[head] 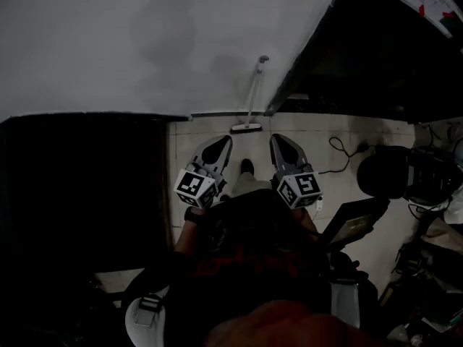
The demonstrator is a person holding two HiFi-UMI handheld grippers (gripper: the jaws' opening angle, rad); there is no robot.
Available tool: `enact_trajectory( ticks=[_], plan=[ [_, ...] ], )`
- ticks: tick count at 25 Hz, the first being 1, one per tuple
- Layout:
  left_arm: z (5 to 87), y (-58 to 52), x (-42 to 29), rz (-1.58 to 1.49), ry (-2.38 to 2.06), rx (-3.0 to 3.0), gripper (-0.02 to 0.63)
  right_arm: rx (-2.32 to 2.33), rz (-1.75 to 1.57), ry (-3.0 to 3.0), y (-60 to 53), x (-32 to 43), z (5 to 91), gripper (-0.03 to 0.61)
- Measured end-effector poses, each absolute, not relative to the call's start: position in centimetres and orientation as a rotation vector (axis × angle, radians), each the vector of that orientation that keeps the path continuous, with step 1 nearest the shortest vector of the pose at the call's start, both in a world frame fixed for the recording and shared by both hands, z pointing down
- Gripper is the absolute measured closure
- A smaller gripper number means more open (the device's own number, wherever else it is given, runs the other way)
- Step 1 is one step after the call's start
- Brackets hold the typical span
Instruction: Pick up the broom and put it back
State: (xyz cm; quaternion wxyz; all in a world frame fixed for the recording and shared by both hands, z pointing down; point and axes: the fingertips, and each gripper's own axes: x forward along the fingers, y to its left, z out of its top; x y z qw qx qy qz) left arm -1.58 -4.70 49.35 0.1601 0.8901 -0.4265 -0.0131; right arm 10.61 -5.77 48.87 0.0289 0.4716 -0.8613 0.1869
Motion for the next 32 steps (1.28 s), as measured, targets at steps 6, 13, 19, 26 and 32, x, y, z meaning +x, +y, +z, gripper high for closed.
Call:
enact_trajectory(
  ticks=[6, 13, 19, 26, 32],
  plan=[
    [48.4, -8.5, -1.4, 0.009, -1.311, 2.525, 0.611, 1.392, 0.5, -2.512, -15.8, 12.1, 56.2, 0.577],
    [48.1, -10.0, -6.5, 0.023, -1.476, 2.421, 0.611, 1.393, 0.518, -2.144, -30.6, 12.5, 68.2, 0.473],
    [46.9, -9.9, -10.3, 0.063, -1.586, 2.381, 0.611, 1.381, 0.626, -1.979, -37.7, 11.9, 73.7, 0.445],
    [47.7, -11.4, -10.8, 0.077, -1.544, 2.379, 0.611, 1.379, 0.545, -2.102, -34.5, 10.6, 71.3, 0.489],
    [46.6, -15.1, -7.6, 0.022, -1.384, 2.493, 0.611, 1.491, 0.342, -2.357, -24.1, 11.9, 58.6, 0.489]
  ],
)
